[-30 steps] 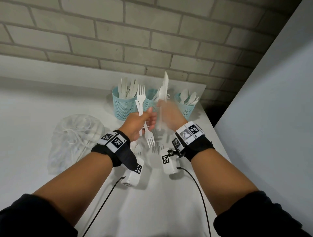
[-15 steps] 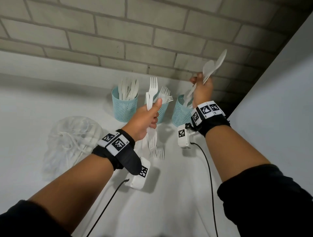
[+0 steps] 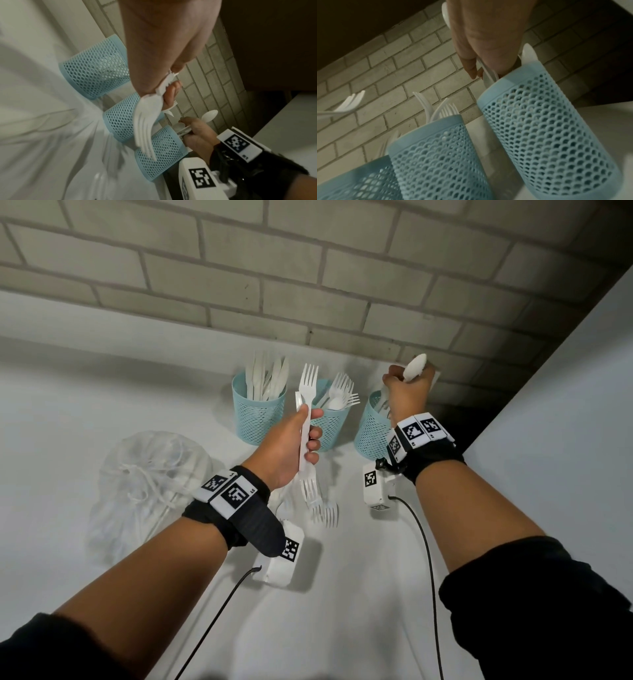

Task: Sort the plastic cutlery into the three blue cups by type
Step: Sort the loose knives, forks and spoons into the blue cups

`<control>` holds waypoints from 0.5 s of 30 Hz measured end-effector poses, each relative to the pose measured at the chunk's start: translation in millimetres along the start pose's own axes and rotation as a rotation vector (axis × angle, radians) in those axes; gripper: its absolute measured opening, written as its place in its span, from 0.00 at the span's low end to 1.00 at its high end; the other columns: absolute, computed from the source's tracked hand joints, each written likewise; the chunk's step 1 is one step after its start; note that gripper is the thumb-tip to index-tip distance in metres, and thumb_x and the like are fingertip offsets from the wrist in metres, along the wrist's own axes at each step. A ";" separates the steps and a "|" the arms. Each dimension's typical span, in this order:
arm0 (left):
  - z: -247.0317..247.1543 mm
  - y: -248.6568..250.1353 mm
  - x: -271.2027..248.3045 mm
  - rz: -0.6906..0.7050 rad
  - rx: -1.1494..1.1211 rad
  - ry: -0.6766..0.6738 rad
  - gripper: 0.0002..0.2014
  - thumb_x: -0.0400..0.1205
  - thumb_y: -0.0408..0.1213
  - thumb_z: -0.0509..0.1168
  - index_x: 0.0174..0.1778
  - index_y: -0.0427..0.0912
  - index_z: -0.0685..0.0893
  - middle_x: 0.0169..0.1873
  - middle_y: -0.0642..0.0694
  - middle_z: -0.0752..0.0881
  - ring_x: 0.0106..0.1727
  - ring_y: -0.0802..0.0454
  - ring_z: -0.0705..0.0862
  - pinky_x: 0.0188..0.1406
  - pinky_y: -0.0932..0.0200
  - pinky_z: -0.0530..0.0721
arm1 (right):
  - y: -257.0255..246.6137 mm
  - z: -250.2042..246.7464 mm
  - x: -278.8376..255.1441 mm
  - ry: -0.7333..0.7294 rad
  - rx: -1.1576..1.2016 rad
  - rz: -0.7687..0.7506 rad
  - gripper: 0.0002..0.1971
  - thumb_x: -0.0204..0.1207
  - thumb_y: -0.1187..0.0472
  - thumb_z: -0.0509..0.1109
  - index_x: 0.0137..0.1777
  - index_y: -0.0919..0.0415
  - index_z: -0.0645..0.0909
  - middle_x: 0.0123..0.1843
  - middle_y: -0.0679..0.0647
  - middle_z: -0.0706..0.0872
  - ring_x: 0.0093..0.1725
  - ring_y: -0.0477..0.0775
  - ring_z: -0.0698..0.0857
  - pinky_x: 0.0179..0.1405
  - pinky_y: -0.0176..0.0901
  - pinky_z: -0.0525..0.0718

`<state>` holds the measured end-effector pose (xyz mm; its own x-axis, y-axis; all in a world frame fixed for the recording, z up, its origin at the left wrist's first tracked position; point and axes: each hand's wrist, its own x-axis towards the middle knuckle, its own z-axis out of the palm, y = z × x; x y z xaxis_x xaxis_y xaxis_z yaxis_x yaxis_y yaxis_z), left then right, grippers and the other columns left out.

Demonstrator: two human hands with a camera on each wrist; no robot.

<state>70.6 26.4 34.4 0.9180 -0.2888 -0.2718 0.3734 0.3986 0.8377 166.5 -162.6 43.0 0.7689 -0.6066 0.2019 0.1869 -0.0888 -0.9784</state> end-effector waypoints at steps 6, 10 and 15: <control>-4.3 -2.2 -2.7 0.020 0.031 -0.012 0.13 0.89 0.44 0.48 0.51 0.46 0.77 0.30 0.49 0.69 0.29 0.57 0.66 0.26 0.64 0.63 | -10.2 -4.8 -2.5 0.014 -0.082 -0.174 0.32 0.71 0.77 0.69 0.74 0.59 0.64 0.48 0.41 0.76 0.52 0.48 0.79 0.53 0.30 0.76; -9.5 -3.2 -2.6 0.022 0.006 -0.019 0.13 0.88 0.44 0.49 0.52 0.46 0.78 0.30 0.49 0.70 0.29 0.57 0.66 0.23 0.65 0.65 | -15.4 -5.5 -1.4 0.085 -0.048 -0.199 0.37 0.69 0.75 0.73 0.76 0.58 0.61 0.49 0.43 0.77 0.54 0.53 0.82 0.58 0.36 0.80; -12.9 -2.4 -4.7 0.016 -0.019 -0.037 0.13 0.88 0.42 0.50 0.53 0.46 0.79 0.31 0.50 0.71 0.29 0.58 0.67 0.24 0.65 0.67 | -13.3 -11.2 -0.7 0.150 -0.078 -0.214 0.42 0.67 0.76 0.74 0.77 0.55 0.59 0.62 0.60 0.76 0.56 0.52 0.82 0.56 0.40 0.84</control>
<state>67.1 37.9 27.5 0.9185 -0.3141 -0.2403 0.3613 0.4198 0.8326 156.6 -169.8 55.3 0.6167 -0.6770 0.4016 0.2835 -0.2849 -0.9157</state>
